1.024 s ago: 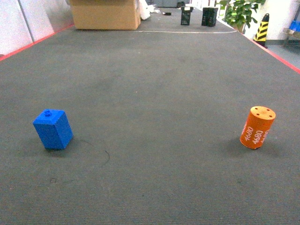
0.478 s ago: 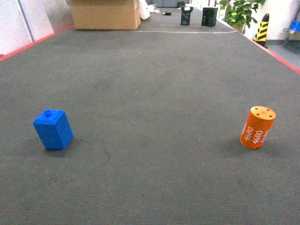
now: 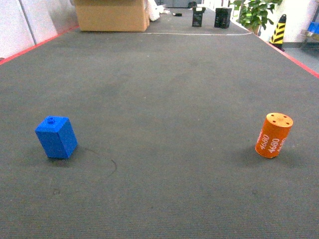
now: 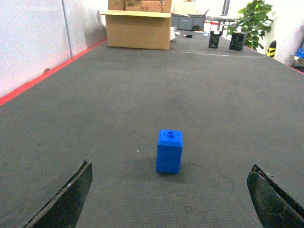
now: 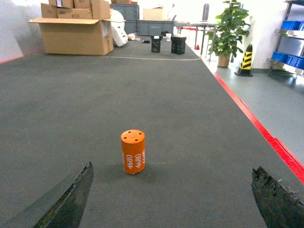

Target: Sort blue parts and orange caps into right shelf containers

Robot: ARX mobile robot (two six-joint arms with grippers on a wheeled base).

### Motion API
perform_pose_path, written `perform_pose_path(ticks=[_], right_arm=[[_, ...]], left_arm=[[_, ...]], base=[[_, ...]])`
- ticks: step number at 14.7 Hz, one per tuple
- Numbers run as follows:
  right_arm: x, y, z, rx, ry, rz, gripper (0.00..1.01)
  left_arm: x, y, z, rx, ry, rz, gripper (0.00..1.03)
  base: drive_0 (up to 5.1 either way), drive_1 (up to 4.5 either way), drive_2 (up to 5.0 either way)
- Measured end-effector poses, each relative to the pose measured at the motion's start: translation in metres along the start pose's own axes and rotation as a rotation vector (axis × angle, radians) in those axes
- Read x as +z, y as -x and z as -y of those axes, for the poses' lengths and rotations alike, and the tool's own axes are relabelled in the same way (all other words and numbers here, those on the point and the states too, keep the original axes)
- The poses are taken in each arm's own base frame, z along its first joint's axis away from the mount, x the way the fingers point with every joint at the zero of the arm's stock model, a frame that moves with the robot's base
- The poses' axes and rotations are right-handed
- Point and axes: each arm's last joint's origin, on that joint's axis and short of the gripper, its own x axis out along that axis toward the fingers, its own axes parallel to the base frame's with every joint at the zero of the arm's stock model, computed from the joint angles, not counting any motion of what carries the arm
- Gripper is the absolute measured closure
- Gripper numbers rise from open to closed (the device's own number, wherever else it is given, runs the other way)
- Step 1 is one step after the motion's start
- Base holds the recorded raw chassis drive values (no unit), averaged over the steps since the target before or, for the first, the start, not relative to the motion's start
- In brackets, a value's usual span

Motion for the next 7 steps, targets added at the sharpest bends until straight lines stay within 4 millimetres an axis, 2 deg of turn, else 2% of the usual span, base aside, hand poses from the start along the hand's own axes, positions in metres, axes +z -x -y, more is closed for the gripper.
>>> perform_pose_path(ticks=[7], right_arm=[[0.0000,0.0000,0.0000,0.000,0.000,0.000,0.03]], left_arm=[[0.0000,0.0000,0.0000,0.000,0.000,0.000,0.05]], base=[[0.0,0.00,0.0]])
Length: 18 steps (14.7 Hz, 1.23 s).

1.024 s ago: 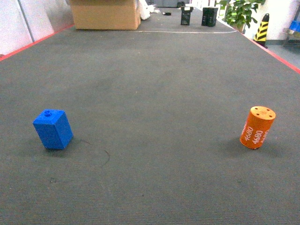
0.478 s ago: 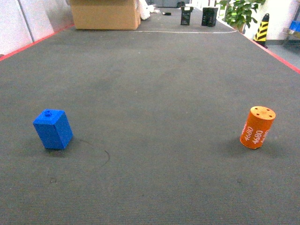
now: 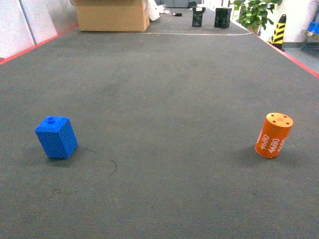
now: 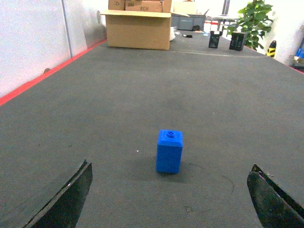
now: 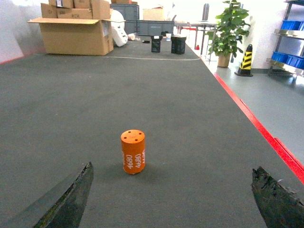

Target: Sort blue parts and orange caps into right shelf containers

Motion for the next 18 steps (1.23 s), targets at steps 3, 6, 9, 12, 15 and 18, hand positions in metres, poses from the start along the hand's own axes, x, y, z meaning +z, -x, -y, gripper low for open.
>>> perform_pose_path(ticks=[3,6,9,12,15,18], right_arm=[[0.0000,0.0000,0.0000,0.000,0.000,0.000,0.03],[0.0000,0.0000,0.0000,0.000,0.000,0.000,0.03],[0.0000,0.0000,0.0000,0.000,0.000,0.000,0.03],[0.0000,0.0000,0.0000,0.000,0.000,0.000,0.03],[0.0000,0.0000,0.0000,0.000,0.000,0.000,0.03],[0.0000,0.0000,0.0000,0.000,0.000,0.000,0.03]], left_arm=[[0.0000,0.0000,0.0000,0.000,0.000,0.000,0.05],[0.0000,0.0000,0.0000,0.000,0.000,0.000,0.05],[0.0000,0.0000,0.0000,0.000,0.000,0.000,0.05],[0.0000,0.0000,0.0000,0.000,0.000,0.000,0.05],[0.0000,0.0000,0.0000,0.000,0.000,0.000,0.05],[0.0000,0.0000,0.0000,0.000,0.000,0.000,0.05]], base=[[0.0,0.00,0.0],[0.0,0.00,0.0],[0.0,0.00,0.0],[0.0,0.00,0.0],[0.0,0.00,0.0],[0.0,0.00,0.0]])
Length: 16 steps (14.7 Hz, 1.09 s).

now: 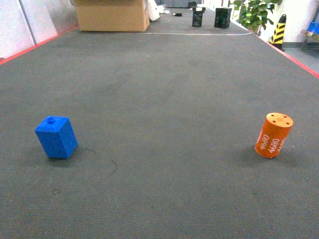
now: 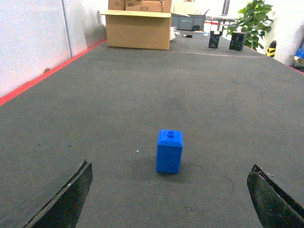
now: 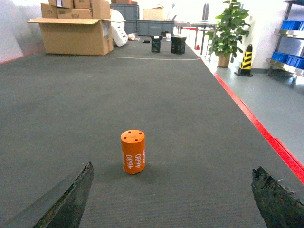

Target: Sort blue parts and orange caps into right shelf containers

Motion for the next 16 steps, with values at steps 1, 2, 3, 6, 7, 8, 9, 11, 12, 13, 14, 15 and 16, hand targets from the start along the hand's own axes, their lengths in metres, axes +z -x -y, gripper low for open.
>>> perform_pose_path(ticks=[1,2,3,6,7,8,9,11,12,13,14,15,16], right_arm=[[0.0000,0.0000,0.0000,0.000,0.000,0.000,0.03],[0.0000,0.0000,0.0000,0.000,0.000,0.000,0.03],[0.0000,0.0000,0.0000,0.000,0.000,0.000,0.03],[0.0000,0.0000,0.0000,0.000,0.000,0.000,0.03],[0.0000,0.0000,0.0000,0.000,0.000,0.000,0.03],[0.0000,0.0000,0.0000,0.000,0.000,0.000,0.03],[0.0000,0.0000,0.0000,0.000,0.000,0.000,0.03],[0.0000,0.0000,0.0000,0.000,0.000,0.000,0.03],[0.0000,0.0000,0.0000,0.000,0.000,0.000,0.03],[0.0000,0.0000,0.0000,0.000,0.000,0.000,0.03],[0.0000,0.0000,0.0000,0.000,0.000,0.000,0.03],[0.0000,0.0000,0.0000,0.000,0.000,0.000,0.03],[0.0000,0.0000,0.0000,0.000,0.000,0.000,0.03]], left_arm=[[0.0000,0.0000,0.0000,0.000,0.000,0.000,0.05],[0.0000,0.0000,0.0000,0.000,0.000,0.000,0.05],[0.0000,0.0000,0.0000,0.000,0.000,0.000,0.05],[0.0000,0.0000,0.0000,0.000,0.000,0.000,0.05],[0.0000,0.0000,0.0000,0.000,0.000,0.000,0.05],[0.0000,0.0000,0.0000,0.000,0.000,0.000,0.05],[0.0000,0.0000,0.0000,0.000,0.000,0.000,0.05],[0.0000,0.0000,0.0000,0.000,0.000,0.000,0.05],[0.0000,0.0000,0.0000,0.000,0.000,0.000,0.05],[0.0000,0.0000,0.0000,0.000,0.000,0.000,0.05],[0.0000,0.0000,0.0000,0.000,0.000,0.000,0.05],[0.0000,0.0000,0.0000,0.000,0.000,0.000,0.05],[0.0000,0.0000,0.0000,0.000,0.000,0.000,0.05]], base=[[0.0,0.00,0.0],[0.0,0.00,0.0],[0.0,0.00,0.0],[0.0,0.00,0.0],[0.0,0.00,0.0],[0.0,0.00,0.0],[0.0,0.00,0.0],[0.0,0.00,0.0],[0.0,0.00,0.0],[0.0,0.00,0.0],[0.0,0.00,0.0],[0.0,0.00,0.0],[0.0,0.00,0.0]])
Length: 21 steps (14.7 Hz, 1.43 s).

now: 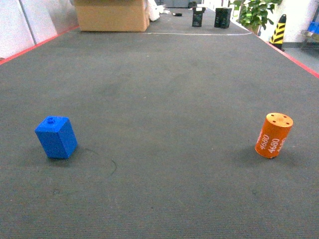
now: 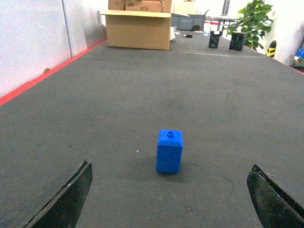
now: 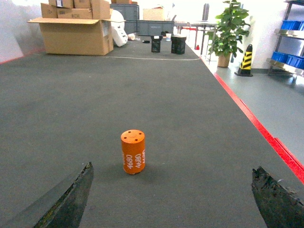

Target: Sort blue parts and orange caps into right shelf containers

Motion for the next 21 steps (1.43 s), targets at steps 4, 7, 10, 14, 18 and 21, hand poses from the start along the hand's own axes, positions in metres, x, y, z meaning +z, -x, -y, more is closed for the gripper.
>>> perform_pose_path(ticks=[4,7,10,14,18,21], right_arm=[[0.000,0.000,0.000,0.000,0.000,0.000,0.03],[0.000,0.000,0.000,0.000,0.000,0.000,0.03],[-0.001,0.000,0.000,-0.005,0.002,-0.009,0.03],[-0.002,-0.025,0.006,-0.089,0.039,-0.246,0.03],[0.023,-0.110,0.008,0.003,-0.003,-0.236,0.03],[0.008,-0.179,-0.009,0.105,-0.005,-0.425,0.03]], left_arm=[[0.000,0.000,0.000,0.000,0.000,0.000,0.05],[0.000,0.000,0.000,0.000,0.000,0.000,0.05],[0.000,0.000,0.000,0.000,0.000,0.000,0.05],[0.000,0.000,0.000,-0.001,0.000,0.000,0.05],[0.000,0.000,0.000,-0.002,0.000,0.000,0.05],[0.000,0.000,0.000,-0.002,0.000,0.000,0.05]], base=[[0.0,0.00,0.0],[0.0,0.00,0.0],[0.0,0.00,0.0],[0.0,0.00,0.0],[0.0,0.00,0.0],[0.0,0.00,0.0]])
